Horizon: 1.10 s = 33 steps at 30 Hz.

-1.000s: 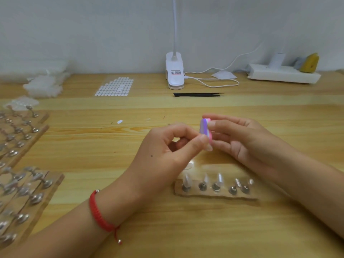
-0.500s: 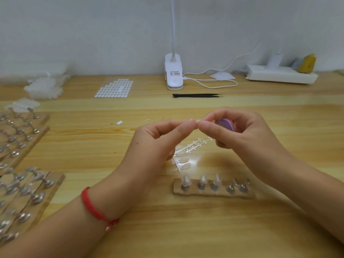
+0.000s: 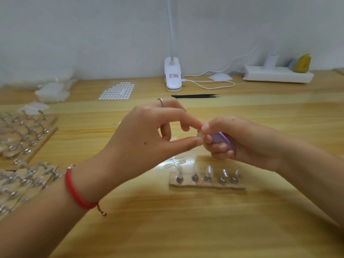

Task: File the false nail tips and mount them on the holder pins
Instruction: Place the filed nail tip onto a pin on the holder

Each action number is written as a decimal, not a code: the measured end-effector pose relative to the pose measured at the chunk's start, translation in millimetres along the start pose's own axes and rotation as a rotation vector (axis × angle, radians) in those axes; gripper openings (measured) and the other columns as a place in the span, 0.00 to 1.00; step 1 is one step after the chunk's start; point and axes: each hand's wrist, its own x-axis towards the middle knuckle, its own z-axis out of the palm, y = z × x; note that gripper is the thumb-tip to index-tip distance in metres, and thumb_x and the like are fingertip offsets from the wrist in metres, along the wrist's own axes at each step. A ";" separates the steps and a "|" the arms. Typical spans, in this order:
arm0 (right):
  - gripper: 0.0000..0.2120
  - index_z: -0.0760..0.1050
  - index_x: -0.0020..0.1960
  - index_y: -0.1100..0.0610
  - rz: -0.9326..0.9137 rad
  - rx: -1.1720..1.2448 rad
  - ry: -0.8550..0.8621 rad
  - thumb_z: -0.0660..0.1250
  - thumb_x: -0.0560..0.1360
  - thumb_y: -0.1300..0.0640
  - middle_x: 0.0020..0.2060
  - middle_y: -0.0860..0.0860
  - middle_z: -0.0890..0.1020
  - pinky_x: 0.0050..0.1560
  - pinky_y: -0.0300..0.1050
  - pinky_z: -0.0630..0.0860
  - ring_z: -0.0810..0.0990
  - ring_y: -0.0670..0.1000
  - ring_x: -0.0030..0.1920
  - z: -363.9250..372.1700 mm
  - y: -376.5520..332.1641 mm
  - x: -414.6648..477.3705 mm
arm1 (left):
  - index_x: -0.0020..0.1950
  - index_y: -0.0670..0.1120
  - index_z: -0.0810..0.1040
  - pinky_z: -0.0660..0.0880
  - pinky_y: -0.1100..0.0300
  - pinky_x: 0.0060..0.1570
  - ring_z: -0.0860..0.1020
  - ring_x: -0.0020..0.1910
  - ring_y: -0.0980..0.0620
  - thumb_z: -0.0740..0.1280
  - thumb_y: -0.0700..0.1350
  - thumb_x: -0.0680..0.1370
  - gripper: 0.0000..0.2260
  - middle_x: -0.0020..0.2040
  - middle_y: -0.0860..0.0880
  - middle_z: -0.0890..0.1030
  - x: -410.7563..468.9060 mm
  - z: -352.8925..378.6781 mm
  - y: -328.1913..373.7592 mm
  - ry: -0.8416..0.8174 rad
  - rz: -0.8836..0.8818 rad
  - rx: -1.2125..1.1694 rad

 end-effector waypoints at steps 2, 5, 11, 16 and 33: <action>0.08 0.77 0.31 0.51 0.014 -0.007 -0.041 0.65 0.69 0.55 0.28 0.45 0.71 0.25 0.35 0.59 0.63 0.43 0.26 -1.0 -0.3 -0.6 | 0.47 0.59 0.83 0.63 0.68 0.30 0.72 0.27 0.53 0.73 0.57 0.70 0.08 0.41 0.57 0.78 0.7 -3.8 2.7 -0.014 0.029 0.065; 0.03 0.77 0.42 0.54 0.032 -0.009 -0.082 0.67 0.69 0.56 0.29 0.46 0.71 0.25 0.35 0.59 0.63 0.43 0.26 -5.6 0.8 0.0 | 0.47 0.60 0.83 0.63 0.63 0.29 0.72 0.27 0.53 0.70 0.60 0.70 0.10 0.41 0.58 0.77 4.0 -2.5 7.9 -0.048 0.059 0.104; 0.10 0.80 0.48 0.54 0.011 0.101 -0.114 0.71 0.68 0.52 0.32 0.44 0.72 0.27 0.32 0.58 0.64 0.41 0.26 -21.8 8.8 2.2 | 0.46 0.58 0.84 0.63 0.70 0.31 0.72 0.28 0.52 0.75 0.55 0.68 0.08 0.39 0.57 0.79 7.0 1.9 8.5 0.019 -0.062 -0.011; 0.23 0.77 0.61 0.54 -0.001 0.385 0.045 0.70 0.67 0.54 0.33 0.46 0.70 0.30 0.35 0.54 0.62 0.42 0.26 -34.3 20.2 9.4 | 0.43 0.60 0.85 0.67 0.73 0.41 0.76 0.41 0.58 0.76 0.56 0.64 0.09 0.42 0.57 0.79 -7.7 17.1 18.9 -0.017 -0.187 -0.163; 0.19 0.77 0.62 0.57 -0.043 0.291 0.087 0.61 0.74 0.68 0.34 0.46 0.72 0.31 0.38 0.54 0.63 0.42 0.27 -33.8 25.0 10.1 | 0.42 0.64 0.82 0.64 0.61 0.58 0.72 0.54 0.59 0.65 0.65 0.64 0.12 0.44 0.63 0.76 -14.7 49.1 25.5 -0.111 -0.174 0.109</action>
